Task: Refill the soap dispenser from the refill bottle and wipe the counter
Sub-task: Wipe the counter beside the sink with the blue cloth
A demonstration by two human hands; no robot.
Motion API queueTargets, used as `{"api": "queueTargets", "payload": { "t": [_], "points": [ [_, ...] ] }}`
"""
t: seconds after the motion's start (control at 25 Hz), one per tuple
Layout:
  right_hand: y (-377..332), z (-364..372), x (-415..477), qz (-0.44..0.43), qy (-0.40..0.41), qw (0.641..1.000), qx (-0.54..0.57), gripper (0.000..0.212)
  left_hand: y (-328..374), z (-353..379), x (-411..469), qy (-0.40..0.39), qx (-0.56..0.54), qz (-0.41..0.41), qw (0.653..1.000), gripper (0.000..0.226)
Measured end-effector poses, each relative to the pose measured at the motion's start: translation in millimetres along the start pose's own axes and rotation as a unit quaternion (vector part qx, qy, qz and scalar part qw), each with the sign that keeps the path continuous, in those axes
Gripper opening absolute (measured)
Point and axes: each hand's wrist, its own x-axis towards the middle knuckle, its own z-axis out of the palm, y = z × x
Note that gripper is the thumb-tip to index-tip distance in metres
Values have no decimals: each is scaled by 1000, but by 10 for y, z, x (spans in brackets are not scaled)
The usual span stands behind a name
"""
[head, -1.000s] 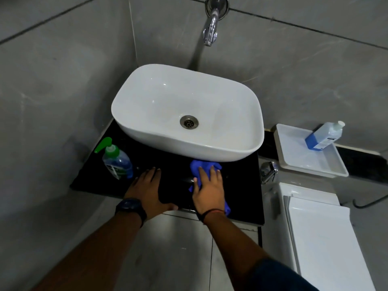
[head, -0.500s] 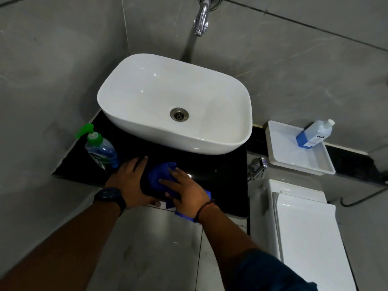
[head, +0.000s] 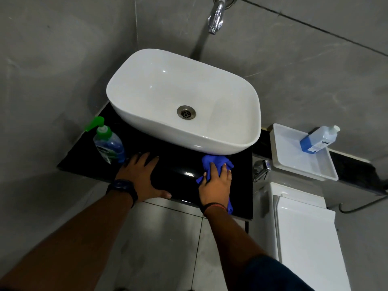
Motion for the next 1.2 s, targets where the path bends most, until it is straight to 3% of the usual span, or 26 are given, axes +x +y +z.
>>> {"api": "queueTargets", "payload": {
  "t": [0.24,0.44,0.56,0.76,0.92,1.04,1.2],
  "points": [
    [-463,201,-84,-89,-64,994,14,46,13,-21,6,24,-12,1,1000,133],
    [-448,133,-114,-265,-173,947,48,46,14,-9,0,40,9,10,999,131],
    [-185,9,-92,-328,-190,925,28,43,15,4,-2,43,10,3,999,132],
    [227,-125,-81,-225,-101,969,-17,43,17,3,4,21,6,0,1000,134],
    [-129,93,-93,-125,-51,990,-38,45,18,40,-22,17,15,-1,1000,133],
    [-476,260,-170,-165,-84,983,-9,47,0,57,-24,26,16,3,1000,130],
    [-368,127,-179,-276,-161,947,22,46,-16,80,-24,27,2,7,1000,130]
  ]
}}
